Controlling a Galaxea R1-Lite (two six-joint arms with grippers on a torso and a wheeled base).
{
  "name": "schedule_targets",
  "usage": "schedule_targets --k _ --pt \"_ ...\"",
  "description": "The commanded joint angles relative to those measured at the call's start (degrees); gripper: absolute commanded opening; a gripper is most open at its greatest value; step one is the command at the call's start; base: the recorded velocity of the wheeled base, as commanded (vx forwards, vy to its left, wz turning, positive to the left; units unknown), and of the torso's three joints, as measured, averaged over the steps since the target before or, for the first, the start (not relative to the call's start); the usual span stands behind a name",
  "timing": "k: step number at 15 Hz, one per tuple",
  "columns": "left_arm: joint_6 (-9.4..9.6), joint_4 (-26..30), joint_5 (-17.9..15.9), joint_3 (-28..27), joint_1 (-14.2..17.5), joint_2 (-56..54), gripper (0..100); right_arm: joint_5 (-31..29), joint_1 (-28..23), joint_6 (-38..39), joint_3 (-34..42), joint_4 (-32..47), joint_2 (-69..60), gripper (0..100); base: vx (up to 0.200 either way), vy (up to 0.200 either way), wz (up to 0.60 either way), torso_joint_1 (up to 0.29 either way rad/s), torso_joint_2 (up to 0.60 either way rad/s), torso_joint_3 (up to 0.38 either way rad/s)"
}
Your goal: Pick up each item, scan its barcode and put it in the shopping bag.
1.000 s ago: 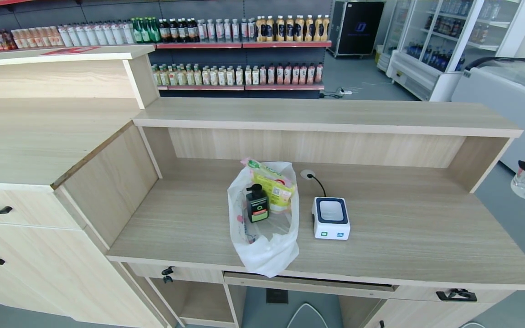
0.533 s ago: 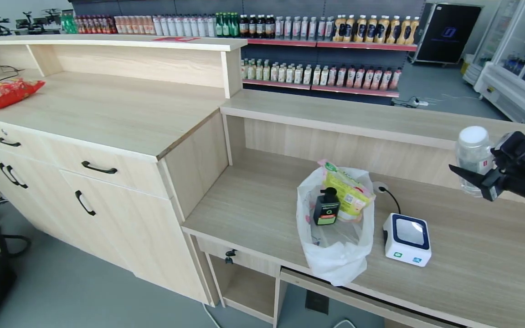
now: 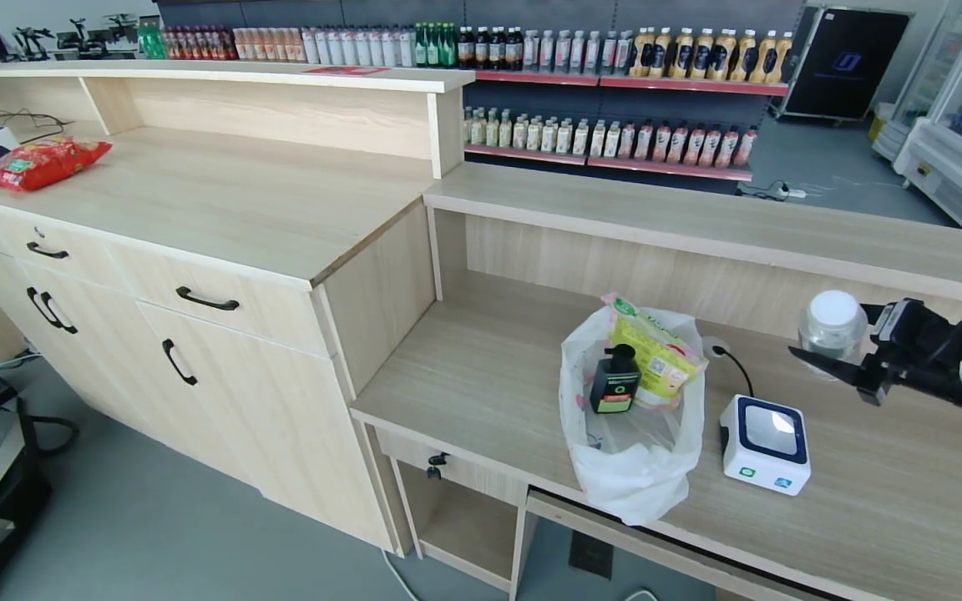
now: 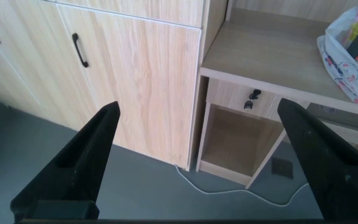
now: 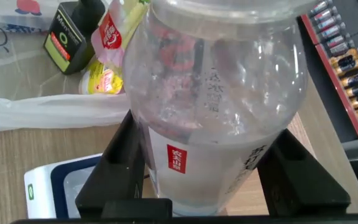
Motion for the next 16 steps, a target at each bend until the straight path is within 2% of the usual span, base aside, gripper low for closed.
schedule_targets --k 1,9,16 --pt "-0.03 0.0 0.0 0.0 0.0 0.1 100 0.8 -0.2 -0.1 0.1 0.0 1.1 0 0.000 0.000 0.00 0.000 0.00 0.000" --pt "-0.03 0.0 0.0 0.0 0.0 0.1 100 3.5 -3.3 -2.8 2.4 -0.5 4.8 0 0.000 0.000 0.00 0.000 0.00 0.000" --pt "-0.03 0.0 0.0 0.0 0.0 0.1 100 3.6 -3.3 -5.6 2.7 -8.2 9.1 0 0.000 0.000 0.00 0.000 0.00 0.000"
